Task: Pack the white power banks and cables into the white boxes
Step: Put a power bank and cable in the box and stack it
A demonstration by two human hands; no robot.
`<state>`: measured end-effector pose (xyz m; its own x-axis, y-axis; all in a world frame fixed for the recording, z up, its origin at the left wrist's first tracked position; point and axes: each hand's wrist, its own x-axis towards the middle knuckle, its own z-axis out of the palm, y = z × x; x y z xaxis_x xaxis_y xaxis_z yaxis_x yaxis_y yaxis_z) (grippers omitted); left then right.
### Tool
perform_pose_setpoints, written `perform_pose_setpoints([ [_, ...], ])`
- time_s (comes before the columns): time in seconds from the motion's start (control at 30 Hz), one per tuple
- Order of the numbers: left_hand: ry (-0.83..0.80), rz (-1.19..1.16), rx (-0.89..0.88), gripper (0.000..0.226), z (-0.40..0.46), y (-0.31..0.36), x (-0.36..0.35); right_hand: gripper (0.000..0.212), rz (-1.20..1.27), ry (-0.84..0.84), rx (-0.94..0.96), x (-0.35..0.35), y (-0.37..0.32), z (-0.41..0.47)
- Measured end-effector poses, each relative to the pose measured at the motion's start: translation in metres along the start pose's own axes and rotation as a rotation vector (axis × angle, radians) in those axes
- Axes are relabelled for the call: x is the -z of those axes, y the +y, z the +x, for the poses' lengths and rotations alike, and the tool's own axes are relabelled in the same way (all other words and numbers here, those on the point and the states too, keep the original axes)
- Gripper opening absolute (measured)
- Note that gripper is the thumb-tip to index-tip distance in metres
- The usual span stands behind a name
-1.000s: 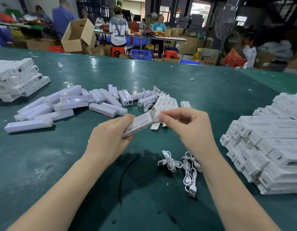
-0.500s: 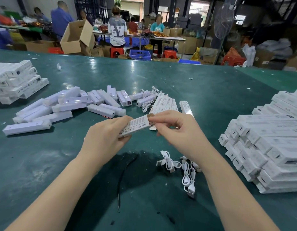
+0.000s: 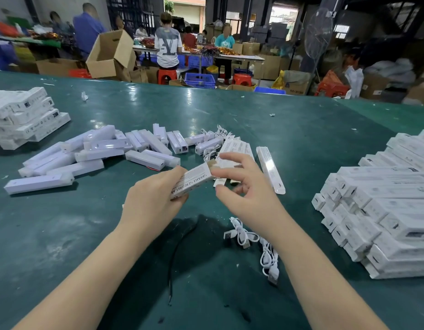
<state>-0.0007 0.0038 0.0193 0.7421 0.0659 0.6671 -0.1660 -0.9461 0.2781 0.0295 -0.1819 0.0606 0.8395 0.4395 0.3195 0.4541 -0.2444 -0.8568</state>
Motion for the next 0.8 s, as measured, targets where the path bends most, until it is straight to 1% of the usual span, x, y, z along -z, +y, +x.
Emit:
perform_pose_setpoints([
  [0.03, -0.008, 0.005, -0.013, 0.049, 0.000, 0.001, 0.000, 0.029, -0.033, -0.012, -0.007, -0.002, 0.001, 0.000],
  [0.1, -0.008, 0.003, -0.021, 0.043, 0.000, 0.004, 0.000, 0.028, -0.052, 0.017, 0.021, -0.004, 0.002, 0.000],
  [0.17, 0.002, -0.011, -0.018, 0.043, 0.001, 0.006, 0.000, 0.032, 0.014, 0.072, 0.065, -0.002, 0.003, 0.001],
  [0.27, -0.015, -0.024, -0.031, 0.043, 0.002, 0.007, 0.002, 0.029, 0.128, 0.099, 0.031, 0.002, 0.005, 0.002],
  [0.37, -0.026, -0.023, -0.040, 0.042, 0.002, 0.008, 0.004, 0.021, 0.225, 0.129, 0.001, 0.000, 0.006, 0.003],
  [0.47, -0.021, -0.019, -0.036, 0.037, 0.002, 0.009, 0.004, 0.025, 0.285, 0.222, -0.013, -0.006, 0.007, 0.003],
  [0.53, -0.021, -0.013, -0.007, 0.031, 0.001, 0.010, 0.004, 0.024, 0.337, 0.231, -0.033, -0.013, 0.007, 0.003],
  [0.6, -0.032, -0.006, 0.035, 0.026, 0.001, 0.008, 0.003, 0.018, 0.419, 0.205, -0.054, -0.021, 0.007, 0.000],
  [0.63, -0.041, -0.008, 0.055, 0.024, 0.001, 0.007, 0.003, 0.017, 0.416, 0.199, -0.055, -0.025, 0.006, -0.002],
  [0.67, -0.042, -0.014, 0.067, 0.024, 0.001, 0.006, 0.003, 0.022, 0.357, 0.203, -0.040, -0.029, 0.006, -0.004],
  [0.73, -0.036, -0.027, 0.074, 0.024, 0.000, 0.005, 0.003, 0.038, 0.175, 0.200, 0.009, -0.036, 0.007, -0.007],
  [0.8, -0.053, -0.037, 0.086, 0.023, 0.000, 0.005, 0.003, 0.051, 0.071, 0.172, 0.056, -0.039, 0.006, -0.009],
])
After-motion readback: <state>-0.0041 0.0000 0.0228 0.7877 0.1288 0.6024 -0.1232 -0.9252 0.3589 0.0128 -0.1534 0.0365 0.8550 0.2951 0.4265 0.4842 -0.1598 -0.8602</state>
